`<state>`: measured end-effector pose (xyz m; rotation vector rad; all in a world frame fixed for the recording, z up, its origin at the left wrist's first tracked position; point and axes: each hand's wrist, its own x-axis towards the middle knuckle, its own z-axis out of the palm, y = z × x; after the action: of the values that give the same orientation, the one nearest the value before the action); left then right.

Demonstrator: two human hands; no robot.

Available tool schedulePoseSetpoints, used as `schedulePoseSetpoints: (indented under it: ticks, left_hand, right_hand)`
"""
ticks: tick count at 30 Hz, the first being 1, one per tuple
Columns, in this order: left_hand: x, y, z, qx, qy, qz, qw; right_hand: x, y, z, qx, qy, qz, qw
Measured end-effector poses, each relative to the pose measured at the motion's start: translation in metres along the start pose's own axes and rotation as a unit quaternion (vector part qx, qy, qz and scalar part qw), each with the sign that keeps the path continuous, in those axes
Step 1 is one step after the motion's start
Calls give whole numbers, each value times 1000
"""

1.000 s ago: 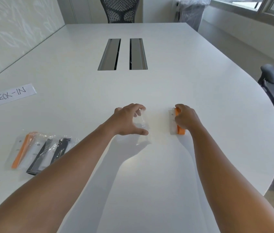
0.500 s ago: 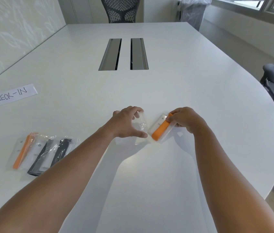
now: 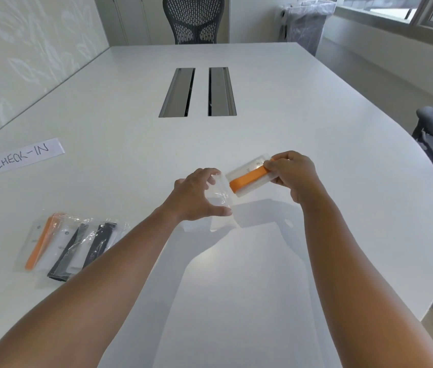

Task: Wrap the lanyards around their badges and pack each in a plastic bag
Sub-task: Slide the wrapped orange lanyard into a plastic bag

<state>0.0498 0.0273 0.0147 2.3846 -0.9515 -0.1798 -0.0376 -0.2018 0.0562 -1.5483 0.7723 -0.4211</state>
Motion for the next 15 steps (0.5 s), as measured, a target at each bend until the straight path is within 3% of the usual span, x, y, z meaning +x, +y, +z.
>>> schedulePoseSetpoints:
  ticks: [12, 15]
  left_hand:
    - [5, 18, -4, -4, 13, 0, 1000]
    - [6, 24, -9, -101, -11, -26, 994]
  right_hand:
    - [-19, 3, 33, 4, -12, -11, 1000]
    - [-22, -1, 35, -15, -22, -27, 999]
